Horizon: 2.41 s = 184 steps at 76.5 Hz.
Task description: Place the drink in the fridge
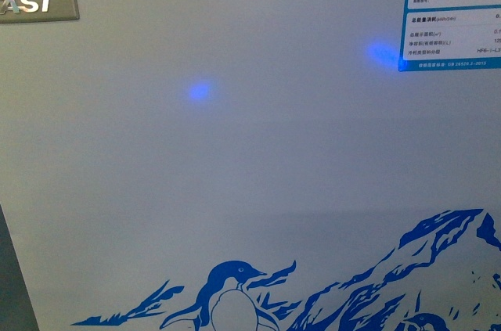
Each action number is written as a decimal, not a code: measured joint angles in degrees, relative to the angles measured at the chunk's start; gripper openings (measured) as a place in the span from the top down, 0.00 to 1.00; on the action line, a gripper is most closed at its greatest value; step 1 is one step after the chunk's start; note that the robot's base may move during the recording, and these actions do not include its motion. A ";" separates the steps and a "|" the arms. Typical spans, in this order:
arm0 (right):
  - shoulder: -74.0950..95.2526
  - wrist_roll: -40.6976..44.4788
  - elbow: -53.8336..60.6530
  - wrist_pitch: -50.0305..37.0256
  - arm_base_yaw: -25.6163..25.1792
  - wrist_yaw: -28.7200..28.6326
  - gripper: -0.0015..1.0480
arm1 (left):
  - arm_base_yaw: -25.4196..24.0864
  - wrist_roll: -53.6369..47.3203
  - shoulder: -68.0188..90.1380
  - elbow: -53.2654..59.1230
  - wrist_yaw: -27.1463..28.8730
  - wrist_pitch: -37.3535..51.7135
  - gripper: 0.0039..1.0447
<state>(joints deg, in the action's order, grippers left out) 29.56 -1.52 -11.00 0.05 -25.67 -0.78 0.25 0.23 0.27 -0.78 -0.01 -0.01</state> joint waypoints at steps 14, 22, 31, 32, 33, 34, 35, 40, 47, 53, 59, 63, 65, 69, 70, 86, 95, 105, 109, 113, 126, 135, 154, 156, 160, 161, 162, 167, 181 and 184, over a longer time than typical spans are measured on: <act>36.70 8.35 -4.85 -17.66 -20.94 -12.24 0.07 | 0.00 0.00 0.00 0.00 0.00 0.00 0.08; 53.77 11.89 -9.11 -22.05 -24.96 -18.45 0.07 | 0.00 0.00 0.00 0.00 -0.04 0.00 0.08; 68.74 17.35 -12.70 -23.89 -27.76 -24.30 0.07 | 0.00 0.02 0.00 0.00 0.02 0.00 0.08; 69.81 17.81 -13.05 -23.85 -27.91 -24.79 0.07 | 0.00 0.00 0.00 0.00 0.00 0.00 0.08; 71.80 18.62 -13.73 -23.63 -28.24 -25.90 0.07 | 0.00 0.00 0.00 0.00 0.00 0.00 0.08; 72.85 18.86 -14.10 -23.39 -28.44 -26.40 0.07 | 0.00 0.00 0.00 0.00 0.00 0.00 0.08; 73.83 19.32 -14.49 -23.17 -28.61 -26.91 0.07 | 0.00 0.00 0.00 0.00 0.00 0.00 0.08; 80.24 22.51 -17.05 -22.32 -30.14 -28.48 0.07 | 0.00 0.00 0.00 0.00 0.00 0.00 0.08; 87.76 25.90 -20.68 -21.22 -32.39 -29.40 0.07 | 0.00 0.00 0.00 0.00 0.00 0.00 0.08; 95.36 29.55 -24.81 -20.20 -35.01 -29.90 0.07 | 0.00 0.00 0.00 0.00 0.00 0.00 0.08; 101.57 33.00 -28.17 -19.21 -37.24 -29.70 0.07 | 0.00 0.00 0.00 0.00 -0.02 0.00 0.08; 106.77 35.87 -30.42 -18.53 -38.80 -29.55 0.07 | 0.00 0.00 0.00 0.00 0.00 0.00 0.08; 108.61 36.83 -31.21 -18.25 -39.28 -29.46 0.07 | 0.00 0.00 0.00 0.00 0.00 0.00 0.08; 111.60 38.14 -32.57 -17.84 -39.93 -29.27 0.07 | 0.00 0.00 0.00 0.00 0.00 0.00 0.08; 112.17 38.45 -32.83 -17.77 -40.04 -29.24 0.07 | 0.00 0.00 0.00 0.00 0.00 0.00 0.08; 122.51 41.09 -38.29 -18.71 -40.76 -28.17 0.07 | 0.00 0.00 0.00 0.00 0.00 0.00 0.08; 127.32 41.66 -41.33 -19.50 -40.17 -27.06 0.07 | 0.00 0.00 0.00 0.00 0.00 0.00 0.08; 130.14 41.66 -42.53 -20.48 -39.21 -27.12 0.07 | 0.00 0.00 0.00 0.00 0.00 0.00 0.08; 131.21 41.64 -42.82 -21.27 -38.56 -27.10 0.07 | 0.00 0.00 0.00 0.00 0.00 0.00 0.08; 132.39 41.59 -43.25 -21.92 -37.92 -26.93 0.07 | 0.00 0.00 0.00 0.00 0.00 0.00 0.08; 135.40 40.89 -45.00 -23.63 -36.52 -25.38 0.07 | 0.00 0.00 0.00 0.00 0.00 0.00 0.08; 137.17 40.15 -46.25 -24.74 -35.52 -24.41 0.07 | 0.00 0.00 0.00 0.00 0.00 0.00 0.08; 140.06 38.95 -48.48 -26.29 -34.07 -22.49 0.07 | 0.00 0.00 0.00 0.00 0.00 0.00 0.08; 140.32 38.82 -48.65 -26.36 -34.03 -22.32 0.07 | 0.00 0.00 0.00 0.00 0.00 0.00 0.08; 140.96 38.73 -49.00 -26.71 -33.94 -21.88 0.07 | 0.00 0.00 0.00 0.00 0.00 0.00 0.08; 141.13 38.64 -49.11 -26.75 -33.92 -21.79 0.07 | 0.00 0.00 0.00 0.00 0.00 0.00 0.08; 141.31 38.62 -49.20 -26.75 -33.90 -21.64 0.07 | 0.00 0.00 0.00 0.00 0.00 0.00 0.08; 142.03 38.64 -49.55 -27.02 -33.88 -21.53 0.07 | 0.00 0.00 0.00 0.00 0.00 0.00 0.08; 142.70 38.38 -50.16 -27.45 -33.90 -20.59 0.32 | 0.00 0.00 0.00 0.00 0.00 0.00 0.08; 142.77 38.42 -50.16 -27.45 -33.97 -20.37 0.37 | 0.00 0.00 0.00 0.00 0.00 0.00 0.08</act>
<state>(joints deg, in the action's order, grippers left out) 172.33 36.91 -61.17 -27.40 -59.64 -21.15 0.25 0.23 0.27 -0.78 -0.01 -0.01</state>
